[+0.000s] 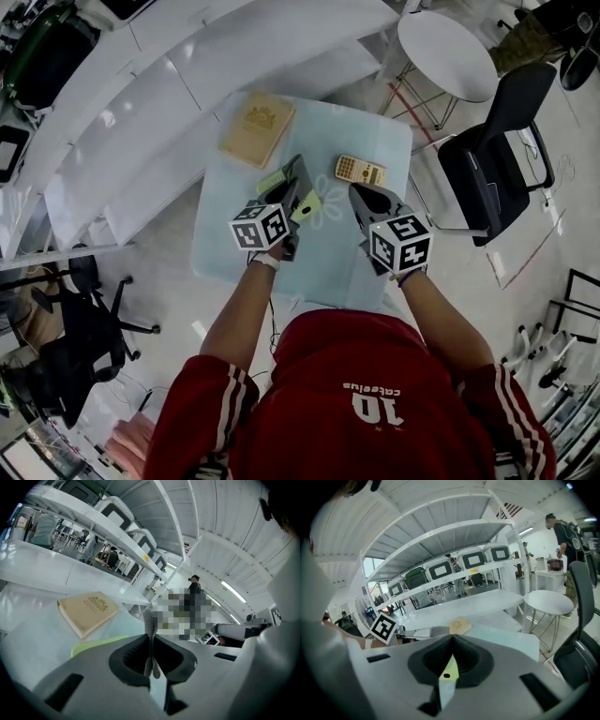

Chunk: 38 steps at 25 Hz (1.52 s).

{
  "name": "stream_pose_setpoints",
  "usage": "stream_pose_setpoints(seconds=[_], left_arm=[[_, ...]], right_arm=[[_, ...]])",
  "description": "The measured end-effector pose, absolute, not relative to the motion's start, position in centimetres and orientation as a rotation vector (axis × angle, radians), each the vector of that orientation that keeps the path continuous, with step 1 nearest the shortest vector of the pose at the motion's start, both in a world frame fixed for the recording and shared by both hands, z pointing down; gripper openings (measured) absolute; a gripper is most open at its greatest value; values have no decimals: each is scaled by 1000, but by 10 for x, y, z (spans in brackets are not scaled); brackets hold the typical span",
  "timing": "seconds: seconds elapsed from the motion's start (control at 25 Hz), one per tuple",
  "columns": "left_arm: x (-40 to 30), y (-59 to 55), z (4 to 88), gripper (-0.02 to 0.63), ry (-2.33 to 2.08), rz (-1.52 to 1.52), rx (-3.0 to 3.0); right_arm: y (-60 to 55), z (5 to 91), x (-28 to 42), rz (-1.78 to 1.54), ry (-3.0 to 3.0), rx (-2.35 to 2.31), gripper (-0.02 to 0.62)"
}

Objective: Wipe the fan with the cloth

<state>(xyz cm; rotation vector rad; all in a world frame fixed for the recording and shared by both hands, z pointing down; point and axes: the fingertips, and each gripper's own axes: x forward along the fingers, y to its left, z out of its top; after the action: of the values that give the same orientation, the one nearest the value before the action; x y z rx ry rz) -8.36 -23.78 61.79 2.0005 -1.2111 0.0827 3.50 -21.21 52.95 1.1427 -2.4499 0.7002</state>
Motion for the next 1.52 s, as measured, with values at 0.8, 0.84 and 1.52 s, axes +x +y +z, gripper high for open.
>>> stream_pose_setpoints(seconds=[0.8, 0.84, 1.52], left_arm=[[-90, -260, 671, 26, -1242, 113, 1909], [-91, -260, 672, 26, -1244, 114, 1907], [-109, -258, 682, 26, -1266, 124, 1882]], right_arm=[[-199, 557, 40, 712, -2387, 1108, 5], [-199, 556, 40, 712, -2385, 1109, 5], [-192, 559, 42, 714, -2352, 1127, 5]])
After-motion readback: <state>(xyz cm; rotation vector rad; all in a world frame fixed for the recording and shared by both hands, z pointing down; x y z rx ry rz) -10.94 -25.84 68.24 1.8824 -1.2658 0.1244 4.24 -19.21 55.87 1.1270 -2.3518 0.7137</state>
